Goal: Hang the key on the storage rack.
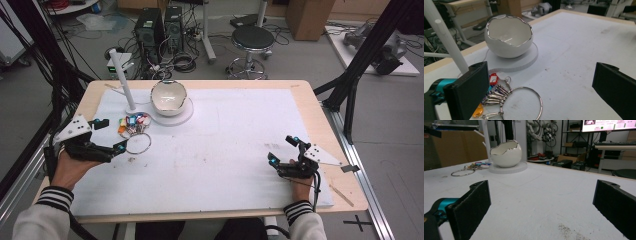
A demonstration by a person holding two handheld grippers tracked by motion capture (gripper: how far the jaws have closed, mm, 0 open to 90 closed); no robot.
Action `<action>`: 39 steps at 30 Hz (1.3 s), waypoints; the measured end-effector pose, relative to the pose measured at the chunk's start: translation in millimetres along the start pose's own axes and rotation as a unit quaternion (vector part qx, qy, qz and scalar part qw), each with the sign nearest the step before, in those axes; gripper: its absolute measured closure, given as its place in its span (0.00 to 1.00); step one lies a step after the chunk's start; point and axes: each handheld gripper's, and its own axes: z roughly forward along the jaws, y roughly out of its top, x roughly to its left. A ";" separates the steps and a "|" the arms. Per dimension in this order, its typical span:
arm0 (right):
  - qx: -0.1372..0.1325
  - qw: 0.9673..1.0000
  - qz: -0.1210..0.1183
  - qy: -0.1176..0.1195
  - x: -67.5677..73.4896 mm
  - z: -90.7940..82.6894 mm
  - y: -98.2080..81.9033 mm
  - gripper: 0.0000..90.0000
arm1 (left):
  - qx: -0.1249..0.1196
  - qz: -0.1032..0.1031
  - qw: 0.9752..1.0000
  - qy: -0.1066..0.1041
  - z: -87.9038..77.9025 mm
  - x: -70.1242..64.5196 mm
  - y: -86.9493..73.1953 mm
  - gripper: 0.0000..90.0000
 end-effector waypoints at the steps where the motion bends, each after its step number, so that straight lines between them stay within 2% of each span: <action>1: 0.000 1.000 0.000 0.000 0.1 0.0 0.0 0.01 | 0.011 0.005 1.000 -0.001 2.1 0.9 3.1 0.02; 4: 0.000 1.000 -0.001 0.000 0.2 0.0 0.0 0.01 | 0.043 0.016 0.999 -0.011 8.9 4.6 11.7 0.02; 7: 0.000 1.000 -0.001 0.000 0.1 0.0 0.0 0.01 | 0.078 0.032 0.996 -0.017 15.8 8.8 20.1 0.02; 10: -0.001 1.000 -0.001 0.000 -0.4 0.1 0.0 0.01 | 0.115 0.045 0.992 -0.026 22.8 11.4 27.2 0.02; 11: 0.000 1.000 0.000 0.000 0.1 0.0 0.0 0.01 | 0.130 0.052 0.990 -0.028 25.7 11.7 29.4 0.02; 14: 0.000 1.000 0.000 -0.001 0.2 0.2 -0.1 0.01 | 0.151 0.065 0.986 -0.035 32.4 11.9 33.1 0.02; 15: 0.000 1.000 0.000 -0.001 0.2 0.1 0.1 0.01 | 0.163 0.073 0.983 -0.037 34.4 12.2 34.9 0.02; 18: 0.002 1.000 0.002 -0.001 0.8 0.0 0.0 0.01 | 0.182 0.078 0.979 -0.043 41.3 11.6 38.9 0.02; 20: 0.002 1.000 -0.001 -0.001 0.5 0.3 0.1 0.01 | 0.204 0.091 0.974 -0.047 45.2 12.5 42.3 0.02; 23: 0.003 1.000 -0.004 -0.002 0.7 0.6 0.1 0.01 | 0.222 0.096 0.969 -0.050 51.6 13.6 45.5 0.02; 25: 0.003 1.000 -0.004 -0.002 0.6 0.6 0.1 0.01 | 0.241 0.097 0.964 -0.056 56.4 13.5 47.2 0.02; 26: 0.002 1.000 -0.004 -0.003 0.7 0.6 0.1 0.01 | 0.246 0.098 0.963 -0.057 58.3 12.7 47.3 0.02; 28: 0.002 1.000 -0.003 -0.001 0.6 0.7 0.1 0.01 | 0.263 0.109 0.957 -0.061 62.8 10.5 48.7 0.02; 29: 0.002 1.000 -0.003 -0.001 0.6 0.7 0.1 0.01 | 0.269 0.113 0.955 -0.062 65.3 9.0 49.2 0.02; 31: 0.001 1.000 -0.002 -0.001 0.8 0.7 0.1 0.01 | 0.283 0.115 0.950 -0.068 70.5 7.0 50.2 0.02; 33: 0.002 1.000 -0.002 -0.001 0.6 0.7 0.1 0.01 | 0.294 0.112 0.947 -0.072 75.9 5.7 50.0 0.02; 35: 0.002 1.000 -0.003 -0.002 0.6 0.6 0.1 0.01 | 0.319 0.116 0.938 -0.075 82.4 5.2 48.7 0.02; 38: 0.002 1.000 -0.003 -0.002 0.7 0.7 0.0 0.01 | 0.342 0.128 0.928 -0.069 89.9 3.0 47.3 0.02; 39: 0.002 1.000 -0.003 -0.001 0.6 0.7 0.0 0.01 | 0.346 0.129 0.927 -0.068 92.5 2.3 47.0 0.02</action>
